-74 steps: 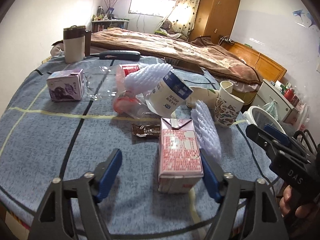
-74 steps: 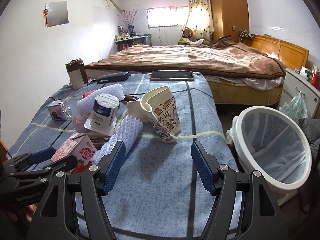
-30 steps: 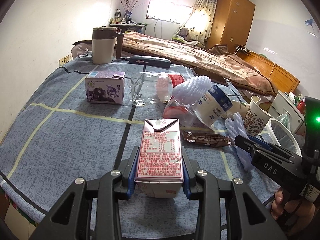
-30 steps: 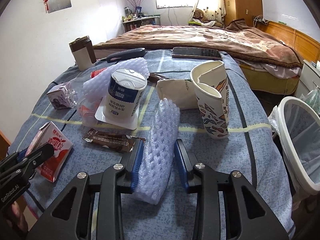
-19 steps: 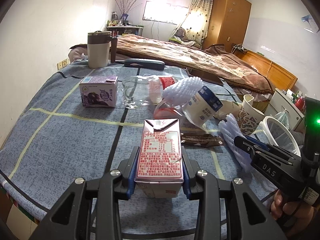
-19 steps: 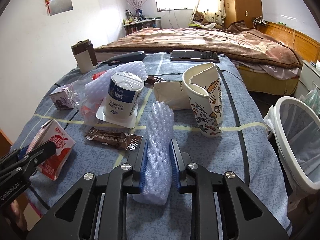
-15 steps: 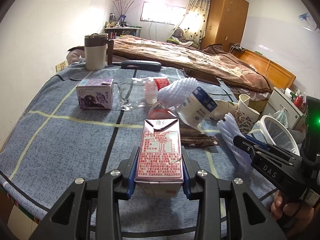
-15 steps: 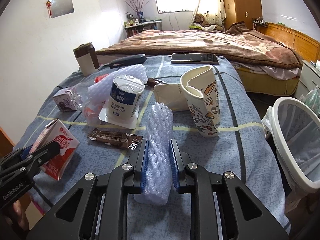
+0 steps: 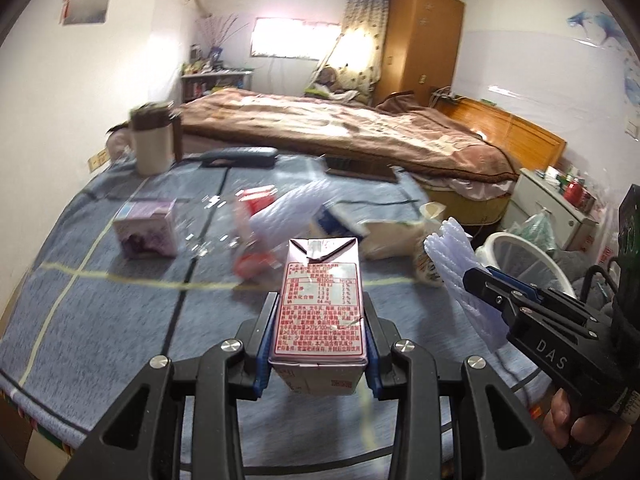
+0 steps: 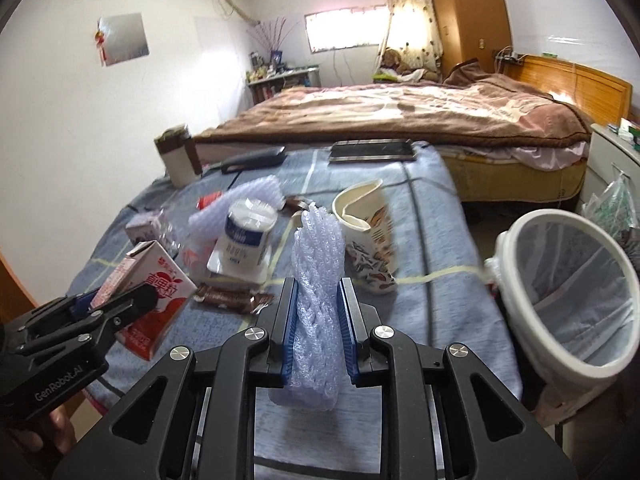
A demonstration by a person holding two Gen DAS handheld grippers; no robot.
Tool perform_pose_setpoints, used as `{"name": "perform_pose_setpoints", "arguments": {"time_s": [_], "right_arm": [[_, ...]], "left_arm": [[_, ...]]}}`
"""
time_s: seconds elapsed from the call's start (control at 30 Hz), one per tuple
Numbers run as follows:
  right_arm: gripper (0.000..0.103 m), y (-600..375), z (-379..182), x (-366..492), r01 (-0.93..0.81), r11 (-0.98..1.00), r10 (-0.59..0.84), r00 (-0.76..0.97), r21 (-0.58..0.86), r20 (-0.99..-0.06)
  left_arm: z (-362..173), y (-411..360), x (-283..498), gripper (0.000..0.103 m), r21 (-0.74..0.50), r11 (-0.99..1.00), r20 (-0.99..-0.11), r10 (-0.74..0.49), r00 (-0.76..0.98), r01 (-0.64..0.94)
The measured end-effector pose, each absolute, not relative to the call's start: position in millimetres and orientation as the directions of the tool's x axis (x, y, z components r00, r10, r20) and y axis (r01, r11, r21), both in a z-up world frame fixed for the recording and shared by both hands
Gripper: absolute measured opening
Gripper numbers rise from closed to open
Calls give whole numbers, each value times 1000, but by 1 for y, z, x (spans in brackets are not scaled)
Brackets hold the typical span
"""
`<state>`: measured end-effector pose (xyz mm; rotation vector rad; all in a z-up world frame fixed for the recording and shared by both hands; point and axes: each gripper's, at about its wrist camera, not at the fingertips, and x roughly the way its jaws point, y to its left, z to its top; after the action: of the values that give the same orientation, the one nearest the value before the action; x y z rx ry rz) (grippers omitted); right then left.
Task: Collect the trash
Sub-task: 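Carry both items over the bin and open both tools to drop them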
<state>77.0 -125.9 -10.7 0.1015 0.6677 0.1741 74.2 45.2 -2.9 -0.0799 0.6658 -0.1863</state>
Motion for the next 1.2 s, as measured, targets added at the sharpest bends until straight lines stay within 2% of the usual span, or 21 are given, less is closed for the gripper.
{"name": "perform_pose_setpoints", "arguments": {"time_s": [0.67,1.07,1.2], "right_arm": [[22,-227,13,67,84,987,7,827,136,-562],[22,-281,8,68,208,968,-88,809,143,-581],[22,-302,1,73,245,960,-114,786,138,-608]], "left_arm": [[26,-85,96,38,-91,918,-571,-366,735,386],[35,-159,106,38,-98,856,-557,-470,684,508],[27,-184,118,38,-102,842,-581,-483,655,529]]}}
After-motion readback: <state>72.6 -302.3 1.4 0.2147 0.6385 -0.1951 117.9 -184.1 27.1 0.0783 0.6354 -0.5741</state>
